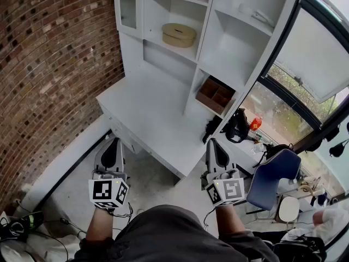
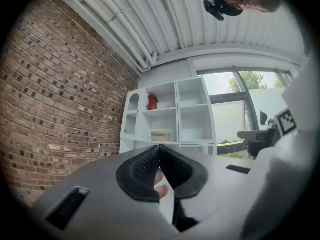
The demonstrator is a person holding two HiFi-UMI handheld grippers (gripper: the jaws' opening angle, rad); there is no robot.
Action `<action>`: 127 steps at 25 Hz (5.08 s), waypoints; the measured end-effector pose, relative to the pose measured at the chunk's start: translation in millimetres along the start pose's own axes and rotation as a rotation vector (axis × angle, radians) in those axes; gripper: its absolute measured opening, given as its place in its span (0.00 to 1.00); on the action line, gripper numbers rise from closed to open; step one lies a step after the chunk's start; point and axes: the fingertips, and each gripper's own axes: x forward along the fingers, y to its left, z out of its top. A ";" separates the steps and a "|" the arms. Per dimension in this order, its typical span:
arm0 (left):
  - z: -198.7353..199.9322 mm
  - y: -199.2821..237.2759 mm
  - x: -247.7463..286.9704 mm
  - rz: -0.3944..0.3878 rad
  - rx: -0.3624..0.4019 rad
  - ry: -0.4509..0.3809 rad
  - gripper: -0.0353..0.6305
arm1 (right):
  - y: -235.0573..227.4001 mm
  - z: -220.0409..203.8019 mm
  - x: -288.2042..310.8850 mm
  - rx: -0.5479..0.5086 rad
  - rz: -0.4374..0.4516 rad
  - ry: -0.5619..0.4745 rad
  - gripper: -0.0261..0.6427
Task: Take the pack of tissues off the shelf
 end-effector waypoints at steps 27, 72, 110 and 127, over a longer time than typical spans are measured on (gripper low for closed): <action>-17.5 -4.4 -4.6 0.034 0.016 0.042 0.06 | -3.2 -15.5 -7.4 -0.019 0.052 0.013 0.74; -54.8 203.4 312.4 -0.243 -0.056 0.087 0.06 | 1.0 -59.2 297.0 -0.052 -0.240 0.057 0.74; -70.5 184.0 483.0 -0.384 -0.122 0.111 0.06 | -132.9 -52.3 518.3 -0.045 -0.345 0.200 0.71; -84.0 206.0 495.1 -0.370 -0.172 0.130 0.06 | -178.5 -91.4 570.0 -0.027 -0.351 0.534 0.71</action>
